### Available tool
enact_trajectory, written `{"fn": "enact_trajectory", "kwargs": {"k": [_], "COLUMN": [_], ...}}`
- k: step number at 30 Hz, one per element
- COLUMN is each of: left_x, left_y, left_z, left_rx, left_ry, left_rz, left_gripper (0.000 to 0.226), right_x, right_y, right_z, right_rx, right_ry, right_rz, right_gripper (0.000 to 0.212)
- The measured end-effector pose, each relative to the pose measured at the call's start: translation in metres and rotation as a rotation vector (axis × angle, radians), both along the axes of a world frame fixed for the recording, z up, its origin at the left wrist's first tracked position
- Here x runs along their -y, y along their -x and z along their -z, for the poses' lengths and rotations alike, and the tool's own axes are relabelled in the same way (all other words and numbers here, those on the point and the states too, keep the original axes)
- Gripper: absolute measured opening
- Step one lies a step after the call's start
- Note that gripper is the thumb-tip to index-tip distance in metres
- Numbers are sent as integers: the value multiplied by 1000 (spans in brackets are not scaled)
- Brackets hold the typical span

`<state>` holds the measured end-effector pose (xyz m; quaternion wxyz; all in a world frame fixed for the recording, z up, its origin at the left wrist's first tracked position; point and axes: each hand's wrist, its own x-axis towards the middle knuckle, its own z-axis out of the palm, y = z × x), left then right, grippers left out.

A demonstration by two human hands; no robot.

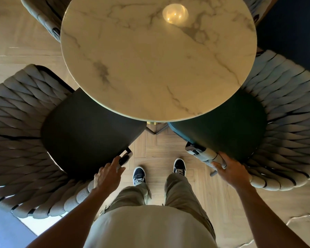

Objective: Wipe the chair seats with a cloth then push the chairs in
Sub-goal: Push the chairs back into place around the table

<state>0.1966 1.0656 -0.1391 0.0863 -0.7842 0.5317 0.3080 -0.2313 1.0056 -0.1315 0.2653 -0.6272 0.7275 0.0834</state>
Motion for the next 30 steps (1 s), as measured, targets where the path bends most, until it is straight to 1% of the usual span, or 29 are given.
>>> {"fn": "enact_trajectory", "kwargs": {"k": [8,14,19,22,27,30], "left_x": [-3,-4,-2,-3,-4,-2], "left_y": [-3,-6,-1,-1,-7,-7], "left_z": [8,14,13,12,15,15], "left_rx": [-36,-60,-19,-21,-48,-35], "left_ry": [-3,45,45,42,48,47], "left_rz": [-8,-6,-10,-3,12,29], "left_gripper": [44,45,46,45,40,42], "right_x": [-13,-30,-32,-32,-34,-36], "right_y": [-15,-27,-25,-26,-32,-38], "right_z": [-1,3,6,7,9,7], "right_rx": [-7,-29,-97,-126,-118,-132], "right_ry": [40,52,39,10,-19,-21], "right_rz": [39,74,72,59,83,101], "right_gripper": [43,49,53,53,50,50]}}
